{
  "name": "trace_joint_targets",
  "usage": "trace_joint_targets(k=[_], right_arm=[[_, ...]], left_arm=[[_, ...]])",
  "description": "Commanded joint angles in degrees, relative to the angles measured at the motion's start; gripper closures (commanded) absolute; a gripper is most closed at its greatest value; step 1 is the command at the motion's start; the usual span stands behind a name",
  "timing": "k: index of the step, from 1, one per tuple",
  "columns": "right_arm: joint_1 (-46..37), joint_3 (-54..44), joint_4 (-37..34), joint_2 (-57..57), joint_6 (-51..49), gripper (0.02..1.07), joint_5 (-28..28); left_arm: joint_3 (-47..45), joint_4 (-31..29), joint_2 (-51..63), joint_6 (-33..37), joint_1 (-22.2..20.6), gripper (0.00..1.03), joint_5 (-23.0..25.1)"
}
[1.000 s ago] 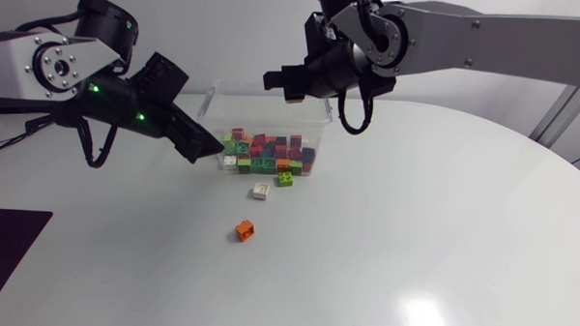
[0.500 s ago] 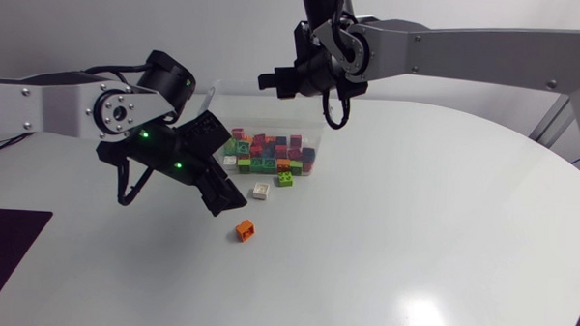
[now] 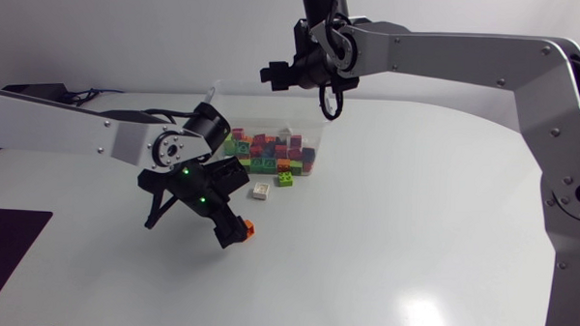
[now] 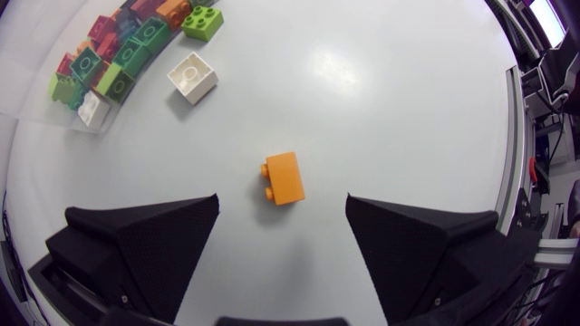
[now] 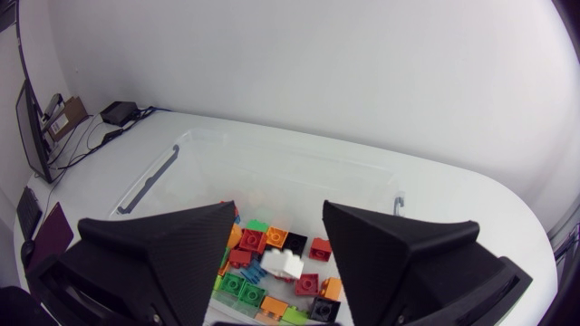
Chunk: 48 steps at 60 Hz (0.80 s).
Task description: Place the duplo bricks in the container
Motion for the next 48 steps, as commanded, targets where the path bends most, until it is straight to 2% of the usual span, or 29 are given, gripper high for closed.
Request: trace_joint_targets(k=[1, 17, 31, 37, 44, 48], right_arm=[[-0.21, -2.1, -0.46, -2.36, -1.13, 0.09, 0.12], [0.5, -20.91, 3.58, -16.95, -1.13, 0.09, 0.03], [1.9, -39.28, 8.85, -27.06, -1.22, 0.09, 0.21], [2.25, -43.23, 9.99, -28.38, -1.13, 0.09, 0.21], [3.48, -46.31, 10.87, -28.2, -0.6, 0.09, 0.56], [4.71, -47.8, 11.93, -27.32, -0.43, 0.09, 1.35]], left_arm=[[0.53, 0.48, 3.38, -0.26, -0.59, 0.07, -0.75], [1.5, 2.42, 6.8, -0.79, -1.29, 0.13, -0.84], [1.94, 3.91, 8.39, -1.23, -1.73, 0.35, -0.48], [1.94, 4.0, 8.82, -1.49, -1.91, 0.47, -0.4], [1.94, 4.0, 9.44, -1.93, -2.08, 0.67, -0.31], [1.94, 4.0, 9.88, -2.02, -2.08, 0.7, -0.22]])
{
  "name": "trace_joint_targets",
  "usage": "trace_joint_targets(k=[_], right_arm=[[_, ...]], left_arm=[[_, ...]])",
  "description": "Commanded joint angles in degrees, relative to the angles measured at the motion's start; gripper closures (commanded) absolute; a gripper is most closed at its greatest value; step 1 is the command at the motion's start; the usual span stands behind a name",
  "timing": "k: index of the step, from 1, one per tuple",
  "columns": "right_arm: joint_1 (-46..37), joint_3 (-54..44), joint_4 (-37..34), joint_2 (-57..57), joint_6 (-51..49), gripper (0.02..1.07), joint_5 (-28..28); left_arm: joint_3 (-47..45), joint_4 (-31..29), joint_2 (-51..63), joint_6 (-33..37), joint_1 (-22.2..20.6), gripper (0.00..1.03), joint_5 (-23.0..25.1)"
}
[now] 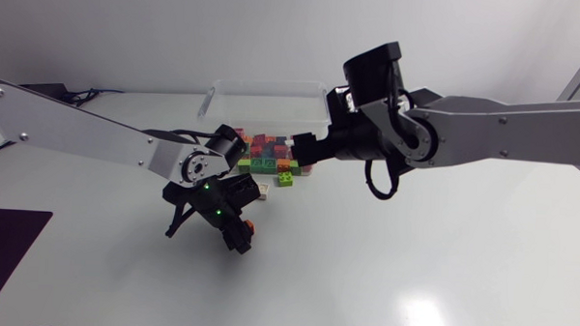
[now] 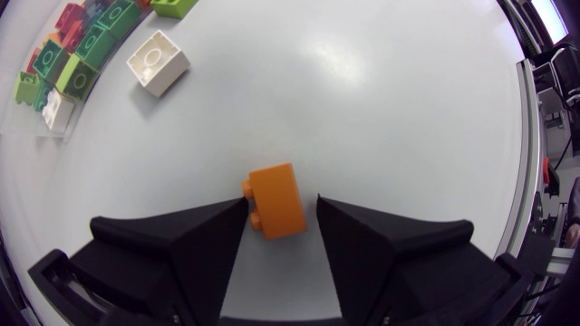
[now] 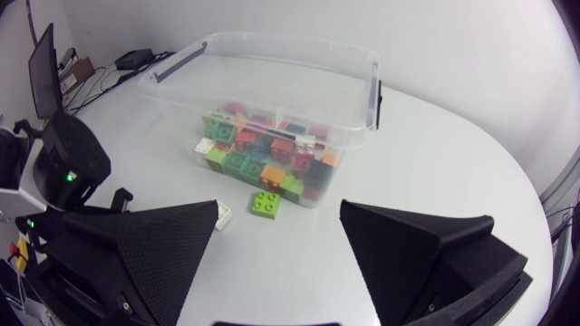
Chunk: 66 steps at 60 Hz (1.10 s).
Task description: Place the duplo bricks in the container
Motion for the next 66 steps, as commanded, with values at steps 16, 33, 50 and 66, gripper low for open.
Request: trace_joint_targets(k=[16, 33, 50, 66], right_arm=[[5.06, -4.23, 8.16, 9.55, 1.98, 0.09, 3.26], [4.53, -0.36, 9.83, 18.52, 2.51, 0.1, 3.79], [4.09, 7.9, 7.54, 26.25, 3.83, 0.1, 3.97], [2.51, 14.84, 4.12, 32.84, 6.11, 0.1, 5.46]], left_arm=[[-0.12, 0.64, 0.89, -1.54, 0.02, 0.74, 0.85], [-2.06, 1.16, -5.79, -1.36, 3.79, 0.75, 3.31], [-2.85, 3.71, -13.17, -2.59, 6.96, 0.75, 4.72], [-3.55, 6.17, -21.43, -3.56, 9.77, 0.75, 4.72]])
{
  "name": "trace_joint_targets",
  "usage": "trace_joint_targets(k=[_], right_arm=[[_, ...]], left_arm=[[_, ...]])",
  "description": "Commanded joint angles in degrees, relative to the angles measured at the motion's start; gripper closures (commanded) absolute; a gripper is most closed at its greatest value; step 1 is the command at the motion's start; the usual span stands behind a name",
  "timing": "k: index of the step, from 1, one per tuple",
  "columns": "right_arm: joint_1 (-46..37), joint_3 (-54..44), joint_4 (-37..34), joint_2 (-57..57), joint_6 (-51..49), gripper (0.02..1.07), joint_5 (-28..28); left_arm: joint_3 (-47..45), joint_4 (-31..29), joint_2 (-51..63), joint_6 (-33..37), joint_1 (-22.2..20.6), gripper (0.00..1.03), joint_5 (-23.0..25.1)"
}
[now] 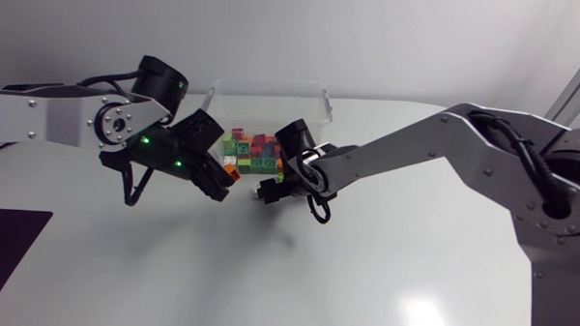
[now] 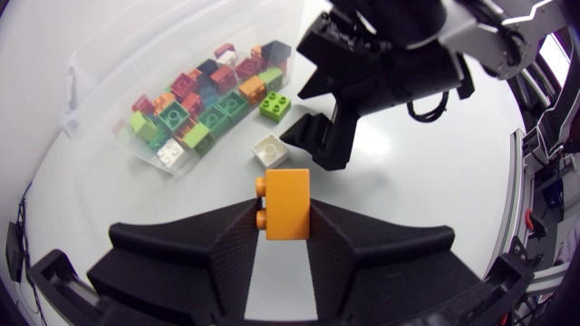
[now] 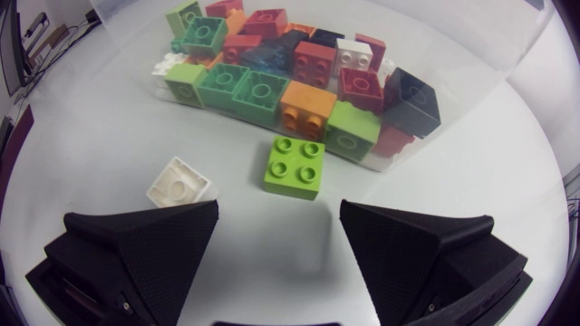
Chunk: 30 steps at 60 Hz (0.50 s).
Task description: Place the duplo bricks in the container
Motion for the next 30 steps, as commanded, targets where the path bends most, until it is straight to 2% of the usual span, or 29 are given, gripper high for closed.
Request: trace_joint_targets(k=[1, 9, 14, 23, 30], right_arm=[[-1.16, 1.77, -1.09, 2.07, 1.87, 0.11, 0.94], [-2.04, 3.35, -1.26, 3.3, 2.23, 0.12, 0.94], [-2.13, 4.23, -1.17, 4.27, 2.4, 0.16, 0.94], [-2.13, 6.17, -1.61, 6.03, 2.58, 0.17, 0.94], [-2.13, 7.31, -1.7, 6.9, 2.75, 0.3, 0.94]], left_arm=[[-1.56, 1.52, -3.73, -1.11, 1.64, 0.75, 0.61], [-1.91, 5.21, -6.9, -2.26, 3.75, 0.75, 0.7], [-1.91, 7.41, -8.39, -2.87, 4.28, 0.75, 0.7], [-1.39, 10.93, -10.24, -3.84, 4.89, 0.75, 1.75], [-0.16, 13.04, -10.5, -4.98, 5.33, 0.75, 2.46]])
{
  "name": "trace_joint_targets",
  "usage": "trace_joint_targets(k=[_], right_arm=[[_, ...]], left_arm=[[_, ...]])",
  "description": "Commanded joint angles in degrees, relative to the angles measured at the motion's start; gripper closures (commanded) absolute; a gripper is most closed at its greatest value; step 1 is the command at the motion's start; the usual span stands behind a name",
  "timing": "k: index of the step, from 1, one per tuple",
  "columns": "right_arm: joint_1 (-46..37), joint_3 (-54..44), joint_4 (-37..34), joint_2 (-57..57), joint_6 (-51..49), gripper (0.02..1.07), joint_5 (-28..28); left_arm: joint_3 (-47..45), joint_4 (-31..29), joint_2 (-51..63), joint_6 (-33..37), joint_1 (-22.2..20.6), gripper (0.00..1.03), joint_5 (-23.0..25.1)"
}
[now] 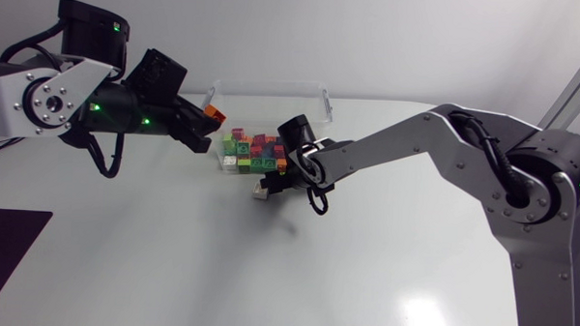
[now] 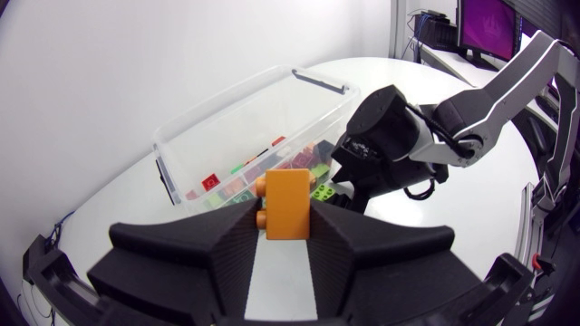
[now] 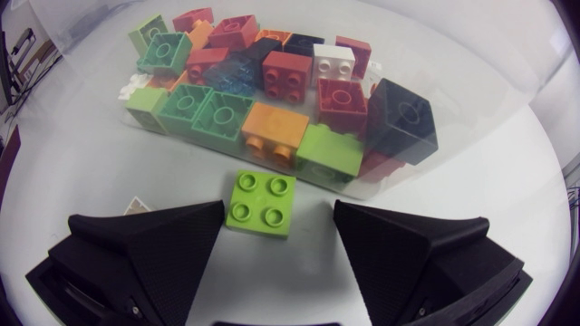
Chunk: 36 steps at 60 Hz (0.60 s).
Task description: Place the duplo bricks in the container
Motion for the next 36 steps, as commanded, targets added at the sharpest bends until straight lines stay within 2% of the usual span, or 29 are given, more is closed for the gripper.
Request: trace_joint_targets(k=[1, 5, 10, 25, 36], right_arm=[[-0.12, 1.69, -1.07, 2.53, 1.73, 0.31, 0.37], [-0.2, 2.48, -1.51, 3.24, 1.9, 0.36, 0.37], [-0.29, 2.66, -1.07, 3.68, 2.34, 0.54, 0.63], [-0.2, 1.25, -0.28, 2.62, 2.52, 0.65, 0.72], [0.85, -3.4, 0.69, -2.91, 1.99, 0.66, 1.34]], left_arm=[[0.85, 1.91, -0.97, -1.94, 0.72, 0.75, 1.04], [1.47, 3.14, -0.88, -2.47, 0.9, 0.75, 1.13], [1.99, 5.61, -0.36, -3.61, 1.07, 0.75, 2.27], [4.89, 12.11, 5.18, -6.07, 1.69, 0.75, 2.27], [10.08, 13.25, 12.48, -6.78, 1.95, 0.74, 2.27]])
